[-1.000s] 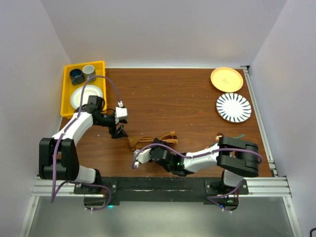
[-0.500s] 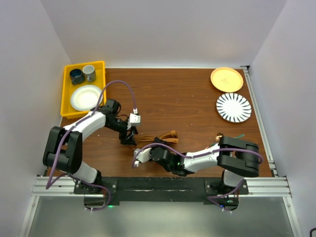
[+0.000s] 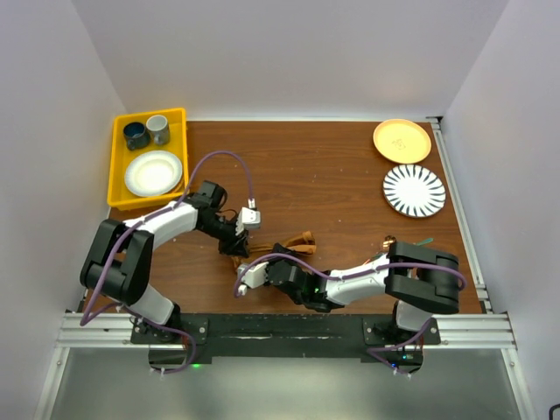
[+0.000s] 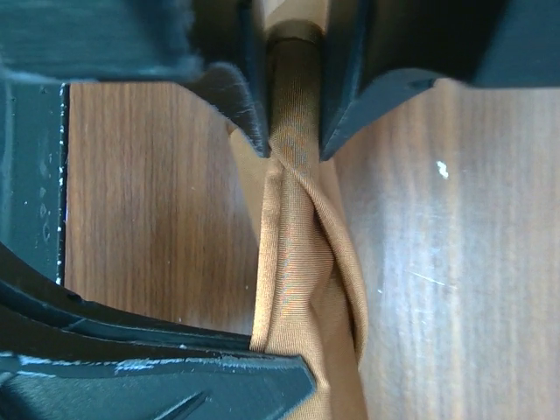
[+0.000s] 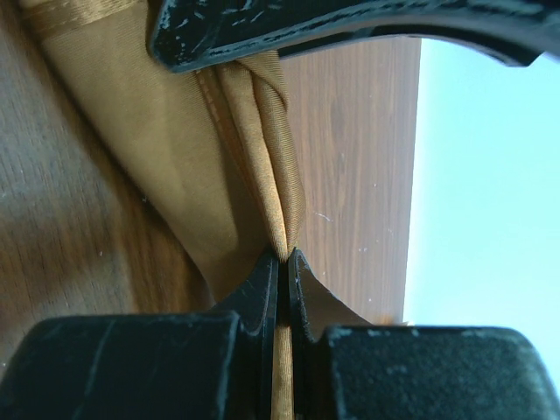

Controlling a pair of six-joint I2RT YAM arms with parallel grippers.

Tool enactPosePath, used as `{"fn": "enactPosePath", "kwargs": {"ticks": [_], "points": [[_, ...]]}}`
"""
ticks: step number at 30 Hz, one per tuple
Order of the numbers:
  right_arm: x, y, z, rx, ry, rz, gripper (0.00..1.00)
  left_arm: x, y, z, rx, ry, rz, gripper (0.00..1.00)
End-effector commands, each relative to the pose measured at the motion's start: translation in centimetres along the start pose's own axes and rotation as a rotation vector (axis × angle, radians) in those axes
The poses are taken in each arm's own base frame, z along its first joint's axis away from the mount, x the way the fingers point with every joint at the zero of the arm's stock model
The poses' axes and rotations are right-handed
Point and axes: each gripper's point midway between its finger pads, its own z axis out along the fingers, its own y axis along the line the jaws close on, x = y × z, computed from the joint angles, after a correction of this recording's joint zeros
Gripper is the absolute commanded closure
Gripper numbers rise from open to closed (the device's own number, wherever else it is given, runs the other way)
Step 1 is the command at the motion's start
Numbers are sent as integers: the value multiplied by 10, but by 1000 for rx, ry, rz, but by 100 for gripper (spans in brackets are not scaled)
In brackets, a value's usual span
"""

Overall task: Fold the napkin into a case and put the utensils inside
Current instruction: Turn over the smaller rectangle folded napkin at the center of the board.

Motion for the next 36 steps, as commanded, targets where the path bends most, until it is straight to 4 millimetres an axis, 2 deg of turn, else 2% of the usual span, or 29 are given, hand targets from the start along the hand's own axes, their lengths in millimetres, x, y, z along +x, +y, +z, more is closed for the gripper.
{"fn": "enactPosePath", "kwargs": {"ticks": [1, 2, 4, 6, 10, 12, 14, 16, 17, 18, 19, 20, 21, 23, 24, 25, 28, 33, 34, 35, 36], "points": [[-15, -23, -6, 60, -34, 75, 100, -4, 4, 2, -31, -2, 0, 80], [-16, -22, -6, 56, -35, 76, 100, -4, 3, 2, -30, 0, -5, 85], [-17, -23, -6, 43, -26, 83, 100, -6, 4, 1, -37, -1, -15, 100], [-17, -23, -8, 23, -23, 92, 99, -9, 9, -3, -71, 3, -11, 100], [-21, -33, -16, -9, -32, 148, 79, -14, 18, -10, -133, 11, 12, 100], [-19, -36, -20, -22, -29, 165, 76, -18, 21, -13, -147, 9, 17, 100], [-15, -40, -20, -30, -22, 179, 62, -21, 23, -13, -153, 4, 13, 100], [-14, -45, -24, -48, -28, 207, 42, -22, 27, -13, -164, 4, 14, 100], [-13, -49, -26, -42, -34, 231, 21, -23, 29, -14, -173, 3, 10, 100], [-11, -50, -28, -53, -28, 234, 15, -24, 33, -15, -191, 5, 16, 100], [-15, -61, -31, -55, -57, 266, 12, -25, 35, -16, -203, 4, 15, 100], [-14, -67, -31, -54, -61, 306, 4, -26, 37, -17, -220, 0, 19, 100], [-9, -68, -32, -84, -49, 318, 3, -29, 41, -19, -240, -3, 31, 100], [-7, -93, -32, -90, -77, 424, 2, -31, 45, -22, -264, -3, 42, 100], [0, -95, -33, -114, -61, 447, 2, -33, 50, -25, -291, 1, 59, 100], [8, -108, -30, -125, -73, 498, 2, -37, 53, -29, -320, -4, 90, 100], [31, -126, -32, -122, -45, 594, 2, -38, 61, -37, -397, 9, 154, 100], [54, -139, -28, -132, -5, 738, 2, -39, 66, -45, -502, 46, 251, 100], [56, -141, -26, -133, 0, 751, 2, -44, 64, -50, -531, 44, 295, 100], [59, -140, -24, -138, 6, 770, 2, -37, 59, -45, -532, 59, 312, 100], [66, -135, -19, -156, 32, 788, 2, -38, 63, -49, -581, 73, 341, 100]]}}
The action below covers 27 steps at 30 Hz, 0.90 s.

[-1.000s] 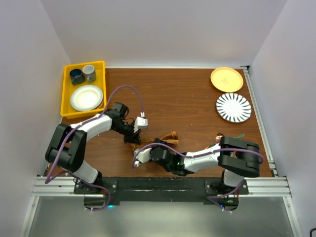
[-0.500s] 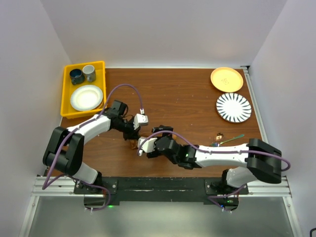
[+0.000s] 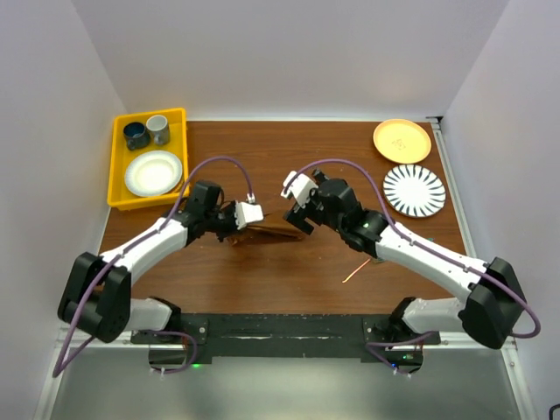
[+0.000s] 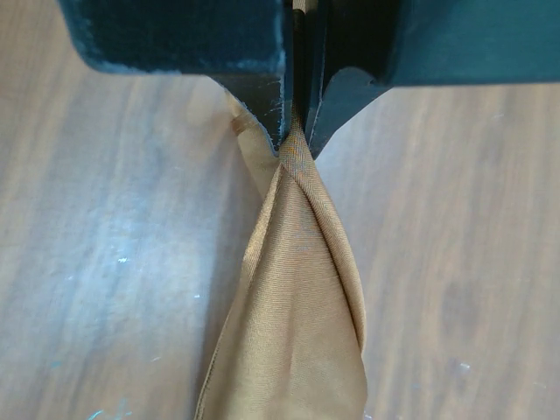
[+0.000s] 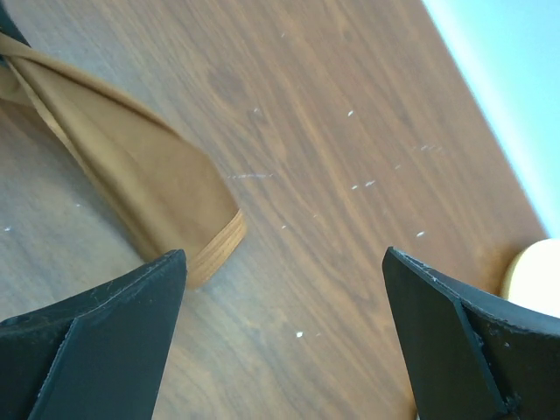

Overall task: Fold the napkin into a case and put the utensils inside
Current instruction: Turn over the smaller rectangle folded napkin at the center of the board.

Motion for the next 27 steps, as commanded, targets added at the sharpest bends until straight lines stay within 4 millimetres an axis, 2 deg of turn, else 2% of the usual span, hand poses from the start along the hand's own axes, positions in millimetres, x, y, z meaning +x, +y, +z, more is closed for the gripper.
{"fn": "enactPosePath", "kwargs": {"ticks": [1, 2, 3, 4, 5, 6, 7, 9, 10, 12, 13, 16, 19, 25, 27], "points": [[3, 6, 9, -94, 32, 122, 2, -17, 12, -10, -174, -18, 217, 100], [3, 7, 11, -109, 41, 145, 2, -10, 4, -8, -177, -2, 239, 100], [6, 12, 13, -143, 58, 162, 3, -8, 7, -9, -215, 15, 268, 100], [6, 19, 21, -188, 72, 172, 4, -14, 1, -9, -221, 9, 323, 100], [8, 24, 23, -212, 88, 198, 7, -4, -7, -6, -216, 35, 343, 100], [12, 30, 26, -245, 113, 216, 8, 0, -5, -7, -250, 63, 365, 100], [9, 44, 31, -325, 119, 230, 9, 5, -16, -3, -237, 76, 404, 100], [16, 59, 33, -399, 174, 270, 15, 10, -16, -3, -283, 111, 447, 100], [18, 75, 40, -488, 201, 299, 17, 15, -27, 0, -272, 124, 475, 100], [20, 87, 40, -562, 266, 344, 23, 12, -25, 1, -323, 126, 493, 100], [28, 105, 43, -652, 309, 387, 25, 17, -28, 2, -322, 137, 493, 100], [31, 126, 42, -747, 366, 477, 32, 19, -33, 1, -341, 142, 501, 100], [34, 136, 41, -785, 407, 542, 33, 21, -40, 1, -350, 139, 515, 100], [58, 146, 50, -772, 508, 576, 37, 24, -57, 6, -305, 140, 497, 100], [69, 147, 54, -747, 543, 572, 37, 22, -62, 6, -282, 132, 487, 91]]}}
